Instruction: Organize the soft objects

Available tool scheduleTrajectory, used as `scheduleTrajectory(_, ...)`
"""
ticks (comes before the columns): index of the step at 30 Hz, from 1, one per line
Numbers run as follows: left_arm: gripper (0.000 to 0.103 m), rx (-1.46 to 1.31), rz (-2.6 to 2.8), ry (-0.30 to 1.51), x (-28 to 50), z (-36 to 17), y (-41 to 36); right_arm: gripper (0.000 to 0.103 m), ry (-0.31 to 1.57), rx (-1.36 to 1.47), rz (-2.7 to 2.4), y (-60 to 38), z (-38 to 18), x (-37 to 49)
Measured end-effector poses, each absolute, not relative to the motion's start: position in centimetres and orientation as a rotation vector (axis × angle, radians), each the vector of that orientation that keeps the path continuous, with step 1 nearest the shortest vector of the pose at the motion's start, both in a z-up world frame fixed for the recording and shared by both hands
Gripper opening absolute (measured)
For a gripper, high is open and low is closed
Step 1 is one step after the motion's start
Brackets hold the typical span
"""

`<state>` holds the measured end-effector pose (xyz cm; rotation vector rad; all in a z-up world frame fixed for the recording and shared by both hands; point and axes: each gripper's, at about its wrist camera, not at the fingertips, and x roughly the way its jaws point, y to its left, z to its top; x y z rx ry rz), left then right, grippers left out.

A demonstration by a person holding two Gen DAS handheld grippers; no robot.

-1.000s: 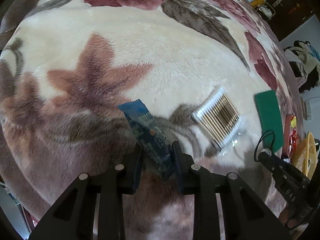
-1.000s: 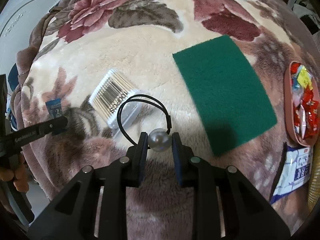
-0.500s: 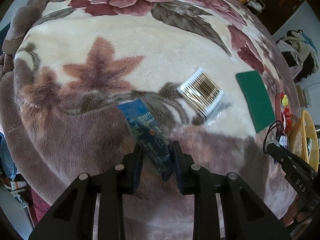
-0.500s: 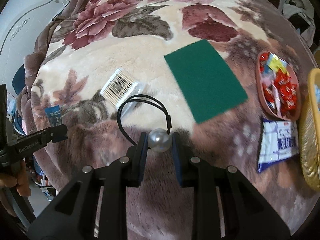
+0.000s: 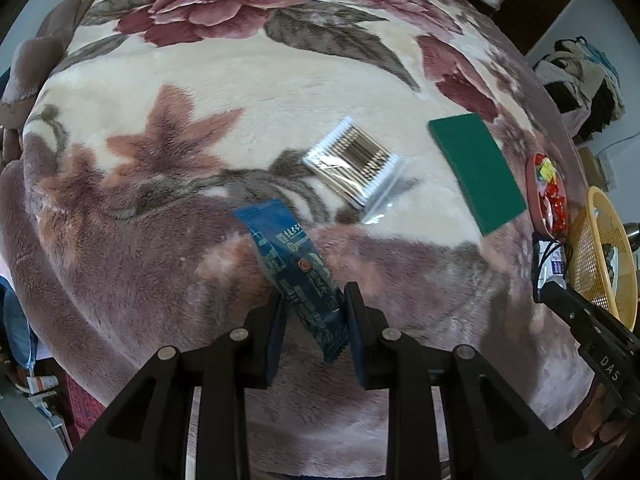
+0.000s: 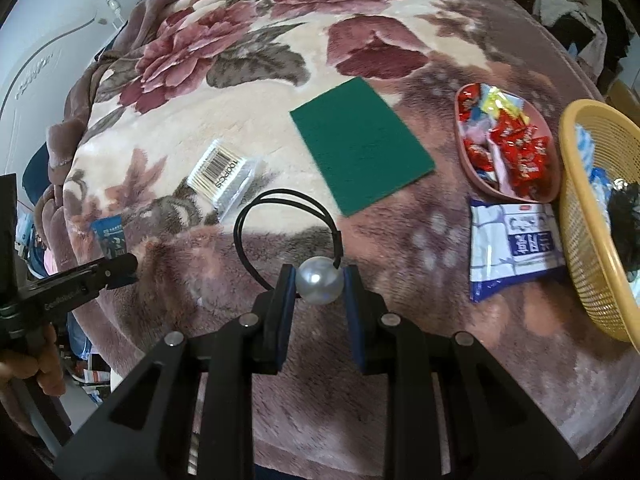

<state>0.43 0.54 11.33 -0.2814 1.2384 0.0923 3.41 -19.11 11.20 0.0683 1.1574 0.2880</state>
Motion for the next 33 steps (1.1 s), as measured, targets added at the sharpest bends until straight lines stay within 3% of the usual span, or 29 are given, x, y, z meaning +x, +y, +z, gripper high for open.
scheduleTrajectory(33, 0.028, -0.129, -0.069, 1.216, 1.9, 14.4, -11.1, 0.025, 1.074, 0.171, 0.142, -29.5, 14.4, 0.9)
